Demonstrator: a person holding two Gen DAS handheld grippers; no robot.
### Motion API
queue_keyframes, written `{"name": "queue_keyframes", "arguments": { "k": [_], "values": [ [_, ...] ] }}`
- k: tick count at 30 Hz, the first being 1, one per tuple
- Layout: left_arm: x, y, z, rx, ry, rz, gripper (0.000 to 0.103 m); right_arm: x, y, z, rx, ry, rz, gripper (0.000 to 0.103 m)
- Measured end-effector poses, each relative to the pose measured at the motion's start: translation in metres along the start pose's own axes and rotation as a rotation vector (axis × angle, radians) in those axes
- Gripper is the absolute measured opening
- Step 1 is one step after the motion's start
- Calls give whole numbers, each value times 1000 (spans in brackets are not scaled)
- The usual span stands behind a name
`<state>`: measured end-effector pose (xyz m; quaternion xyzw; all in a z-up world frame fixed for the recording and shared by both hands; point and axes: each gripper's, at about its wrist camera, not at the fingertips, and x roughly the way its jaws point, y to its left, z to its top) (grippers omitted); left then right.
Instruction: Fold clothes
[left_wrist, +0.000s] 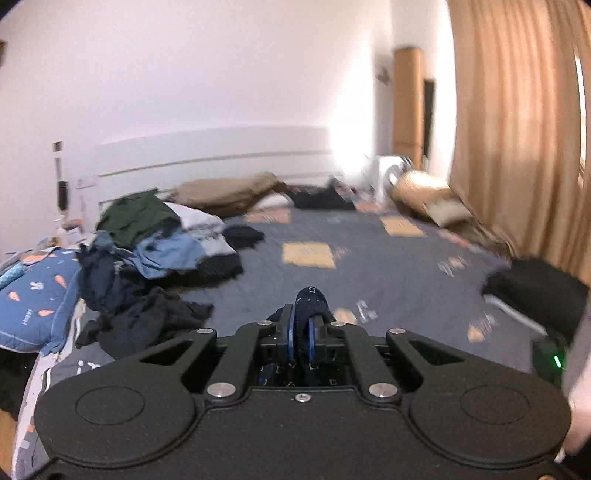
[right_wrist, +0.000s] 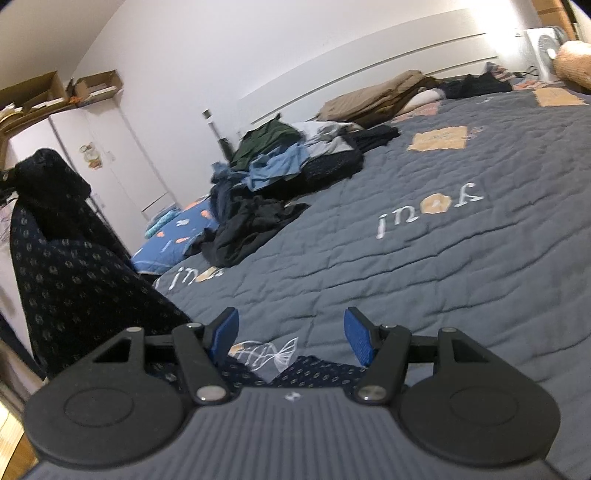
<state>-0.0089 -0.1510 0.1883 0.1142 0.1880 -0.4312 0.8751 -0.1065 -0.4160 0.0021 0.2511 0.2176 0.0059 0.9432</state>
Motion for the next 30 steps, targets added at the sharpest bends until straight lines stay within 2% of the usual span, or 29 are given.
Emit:
{"name": "queue_keyframes", "arguments": {
  "k": [2,4,6,9,12,14,22,25,28,30],
  "values": [
    [-6,-8,-20,23,44,-38,7,0,7,-2,-30,5,64,65],
    [-18,-12,-37,20,70,-74,7,0,16,-5,-70,11,141,72],
    [-30,-14,-52,13,90,-101,7,-2,29,-10,-150,16,228,75],
    [-51,-3,-71,0,111,-99,7,-3,53,-23,-327,46,372,79],
    [-67,8,-79,-12,122,-82,7,-5,78,-39,-499,73,462,86],
    [-77,15,-82,-17,127,-72,7,-3,91,-46,-566,85,484,88],
    [-95,16,-95,-13,149,-74,7,10,109,-37,-613,30,574,91],
    [-98,16,-101,-17,156,-76,7,17,117,-39,-655,58,613,92],
    [-100,18,-106,-16,165,-76,7,25,112,-31,-607,120,687,92],
    [-101,20,-110,-21,169,-75,7,23,100,-16,-491,106,703,92]
  ]
}}
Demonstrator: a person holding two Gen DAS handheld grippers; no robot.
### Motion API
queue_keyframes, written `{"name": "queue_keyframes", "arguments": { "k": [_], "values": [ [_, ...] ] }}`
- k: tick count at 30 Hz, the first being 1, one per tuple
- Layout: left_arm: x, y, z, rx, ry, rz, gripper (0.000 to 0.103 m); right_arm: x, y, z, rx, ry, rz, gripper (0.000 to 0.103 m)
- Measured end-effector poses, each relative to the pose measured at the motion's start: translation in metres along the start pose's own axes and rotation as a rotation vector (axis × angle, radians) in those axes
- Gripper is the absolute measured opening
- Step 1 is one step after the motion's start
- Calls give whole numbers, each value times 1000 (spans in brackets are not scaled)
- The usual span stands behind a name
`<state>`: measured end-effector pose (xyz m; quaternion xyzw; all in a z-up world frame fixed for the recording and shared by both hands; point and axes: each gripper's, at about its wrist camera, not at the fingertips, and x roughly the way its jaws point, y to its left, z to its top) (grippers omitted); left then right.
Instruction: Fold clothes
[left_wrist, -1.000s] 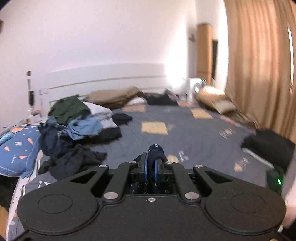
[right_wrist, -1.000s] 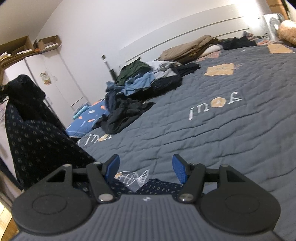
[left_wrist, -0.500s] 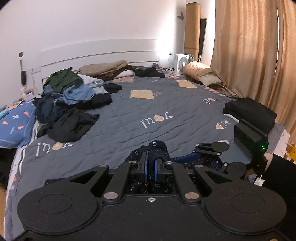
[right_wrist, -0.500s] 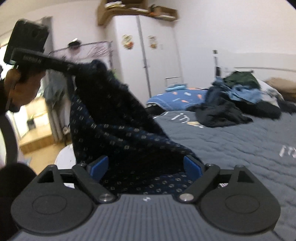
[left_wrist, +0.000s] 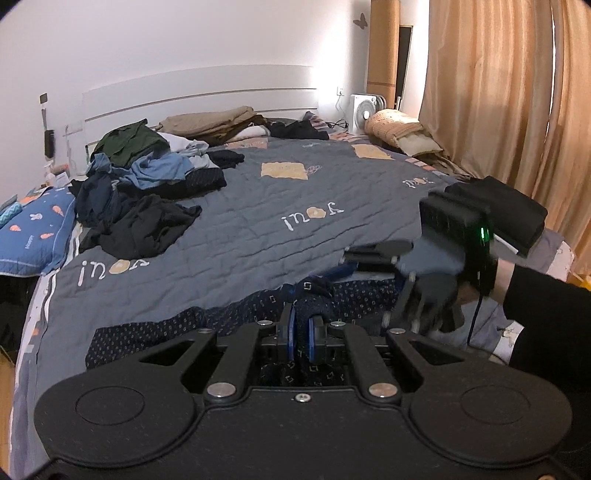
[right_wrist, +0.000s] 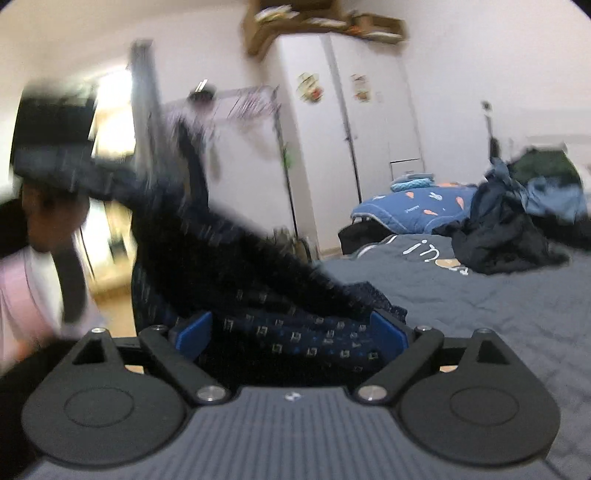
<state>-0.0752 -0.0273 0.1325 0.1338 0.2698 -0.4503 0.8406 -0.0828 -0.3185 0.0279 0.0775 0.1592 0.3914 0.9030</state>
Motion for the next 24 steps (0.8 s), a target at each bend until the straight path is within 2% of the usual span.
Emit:
{"name": "queue_keyframes", "arguments": {
  "k": [2,4,10,13,20,24],
  "values": [
    [-1,2,-5,-8,4,-3,7,-4,-6,5,33,-19,-34,96],
    [1,2,-8,-7,14,-6,7,1,-9,7,24,8,-52,96],
    [2,-2,-14,0,38,-19,7,36,-12,-10,41,179,57,96],
    [4,-2,-19,4,53,-26,7,45,-11,-21,8,225,12,97],
    [2,0,-26,-15,45,-42,7,42,-27,-24,75,241,-154,97],
    [4,2,-26,-17,51,-45,7,58,-30,-34,109,289,-159,97]
  ]
}}
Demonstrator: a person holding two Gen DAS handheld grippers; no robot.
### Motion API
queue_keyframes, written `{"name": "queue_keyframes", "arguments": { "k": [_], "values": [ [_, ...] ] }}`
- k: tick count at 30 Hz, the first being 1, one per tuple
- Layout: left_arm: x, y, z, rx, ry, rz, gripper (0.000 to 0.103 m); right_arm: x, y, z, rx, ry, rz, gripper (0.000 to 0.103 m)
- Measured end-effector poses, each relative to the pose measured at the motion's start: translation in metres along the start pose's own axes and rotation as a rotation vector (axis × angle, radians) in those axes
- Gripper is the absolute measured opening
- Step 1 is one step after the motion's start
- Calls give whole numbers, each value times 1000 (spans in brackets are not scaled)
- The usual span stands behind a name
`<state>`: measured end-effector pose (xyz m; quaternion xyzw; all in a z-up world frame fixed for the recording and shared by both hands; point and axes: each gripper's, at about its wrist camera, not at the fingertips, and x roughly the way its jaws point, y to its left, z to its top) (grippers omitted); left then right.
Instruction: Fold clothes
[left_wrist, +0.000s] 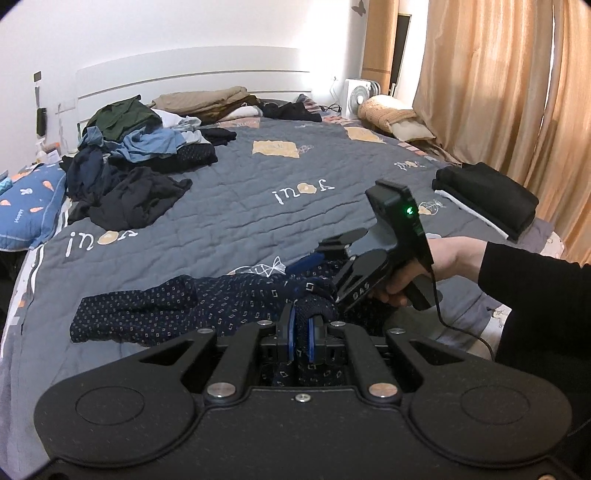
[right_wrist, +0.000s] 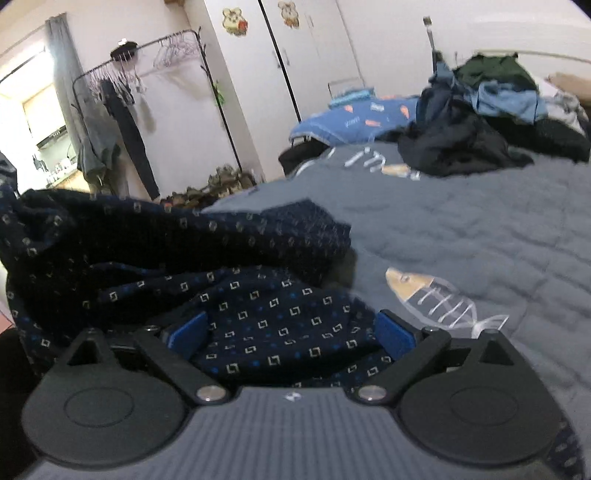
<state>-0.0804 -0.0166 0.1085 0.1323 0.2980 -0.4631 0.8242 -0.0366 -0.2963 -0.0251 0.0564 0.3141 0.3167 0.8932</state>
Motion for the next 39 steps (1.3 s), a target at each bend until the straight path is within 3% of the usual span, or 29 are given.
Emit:
{"name": "queue_keyframes", "arguments": {
  "k": [1,3,4,5,6,11,17,20,21,22,26,31,34,36,39],
  "values": [
    [1,-1,0,0,3,-1,7,3,1,0,1,6,2,92],
    [1,-1,-1,-1,5,4,7,7,3,-1,13,19,4,68],
    [1,-1,-1,-4,6,8,7,6,0,-1,51,27,-2,40],
    [2,0,-2,-7,7,12,7,6,-3,0,97,29,-11,22],
    [2,0,-1,-11,7,17,7,4,-7,0,139,23,-16,19],
    [-2,7,1,-41,-25,66,7,-21,-20,12,231,-86,-47,15],
    [4,25,14,-148,-125,160,9,-105,-35,38,290,-376,-109,13],
    [16,30,25,-209,-180,177,27,-147,-41,43,306,-507,-147,6],
    [21,31,28,-217,-174,170,36,-157,-43,44,305,-535,-169,2],
    [27,30,31,-210,-164,163,38,-167,-46,43,302,-555,-205,0],
    [45,28,26,-164,-106,166,50,-181,-72,31,321,-527,-224,0],
    [47,37,15,-166,-64,167,60,-150,-89,14,311,-372,-238,3],
    [35,40,10,-138,-68,171,68,-134,-86,12,263,-339,-206,5],
    [32,38,8,-78,-66,222,74,-127,-85,10,247,-314,-205,8],
    [34,38,5,28,-28,279,74,-123,-83,8,242,-292,-221,19]
  ]
}}
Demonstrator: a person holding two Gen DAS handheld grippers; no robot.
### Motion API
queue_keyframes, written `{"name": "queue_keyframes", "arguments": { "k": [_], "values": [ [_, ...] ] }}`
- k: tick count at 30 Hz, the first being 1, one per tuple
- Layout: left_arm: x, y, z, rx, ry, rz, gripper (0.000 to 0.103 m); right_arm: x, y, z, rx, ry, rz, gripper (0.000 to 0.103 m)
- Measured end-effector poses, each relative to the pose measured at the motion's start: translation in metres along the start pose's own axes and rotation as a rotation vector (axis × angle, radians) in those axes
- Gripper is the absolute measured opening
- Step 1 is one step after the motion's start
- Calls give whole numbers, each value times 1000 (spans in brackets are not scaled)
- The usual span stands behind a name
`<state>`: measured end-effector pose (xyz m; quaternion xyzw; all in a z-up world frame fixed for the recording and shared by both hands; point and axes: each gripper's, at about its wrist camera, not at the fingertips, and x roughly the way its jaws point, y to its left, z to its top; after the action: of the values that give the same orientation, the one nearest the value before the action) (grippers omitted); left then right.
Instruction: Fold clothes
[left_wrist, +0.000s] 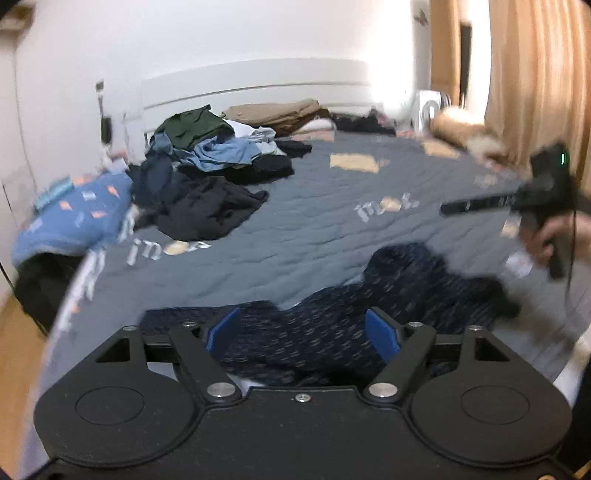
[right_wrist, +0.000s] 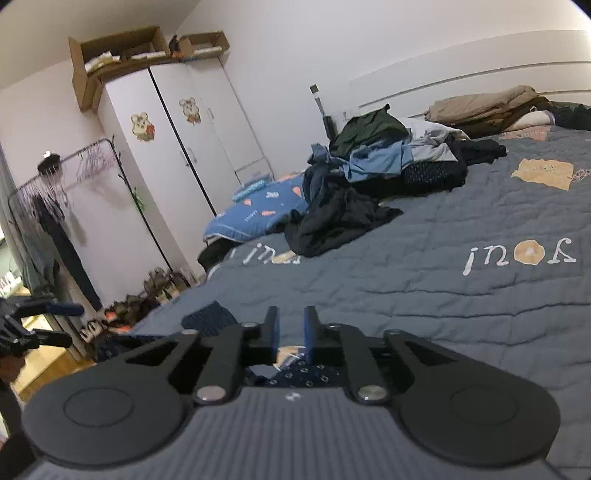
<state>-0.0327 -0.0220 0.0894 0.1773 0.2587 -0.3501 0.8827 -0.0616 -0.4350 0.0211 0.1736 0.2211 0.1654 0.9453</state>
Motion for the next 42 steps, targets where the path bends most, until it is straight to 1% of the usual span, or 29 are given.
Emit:
{"name": "queue_keyframes", "arguments": {
  "k": [2,3,5,7,8,9,11,13,14,15,18,20,22,23,24,25,27,28,30,31,32,34,37,38,40,42],
  "values": [
    [9,1,-3,74,19,41,76,2,-3,-2,17,6,-14,28],
    [18,6,-6,80,40,65,81,2,-3,-3,21,7,-22,29],
    [37,18,-14,79,85,112,82,2,-5,-6,28,11,-37,32],
    [57,39,-24,-5,121,148,82,2,-4,-7,31,13,-40,33],
    [66,52,-28,-76,129,157,82,3,-4,-7,31,13,-38,33],
    [75,65,-32,-152,135,163,82,3,-3,-7,31,14,-36,34],
    [91,93,-43,-340,133,159,81,4,-3,-8,30,15,-32,35],
    [106,121,-52,-515,125,152,75,5,-1,-8,24,15,-29,37],
    [114,129,-55,-571,123,156,73,6,-1,-8,22,17,-29,37],
    [122,137,-58,-621,121,163,70,7,0,-9,20,20,-25,37],
    [152,155,-62,-741,140,181,70,13,1,-10,17,31,-20,38],
    [169,161,-66,-771,168,199,70,17,2,-10,17,39,-15,39],
    [185,161,-67,-778,190,223,68,20,2,-11,17,45,-14,39],
    [191,161,-68,-785,196,233,65,22,3,-11,16,48,-13,40],
    [196,160,-67,-778,203,247,55,23,3,-11,14,51,-13,40],
    [200,158,-67,-768,210,261,35,24,3,-12,11,53,-12,40],
    [203,158,-67,-745,223,307,16,25,4,-12,9,57,-9,40],
    [202,160,-67,-753,215,312,9,25,4,-12,9,57,-8,40],
    [190,166,-64,-759,167,325,6,25,5,-12,12,54,-3,40],
    [181,169,-62,-742,136,348,5,24,5,-12,13,52,-1,41],
    [169,172,-58,-718,101,392,5,24,6,-12,12,50,0,41],
    [141,185,-53,-713,31,499,5,22,7,-11,12,47,1,41],
    [87,223,-51,-767,-63,697,5,19,9,-11,11,39,7,41],
    [66,238,-51,-785,-92,774,5,18,9,-11,11,37,7,41],
    [28,264,-51,-809,-135,917,5,17,9,-9,11,32,10,41],
    [-7,290,-53,-833,-145,1032,5,16,10,-8,11,27,9,41]
  ]
}}
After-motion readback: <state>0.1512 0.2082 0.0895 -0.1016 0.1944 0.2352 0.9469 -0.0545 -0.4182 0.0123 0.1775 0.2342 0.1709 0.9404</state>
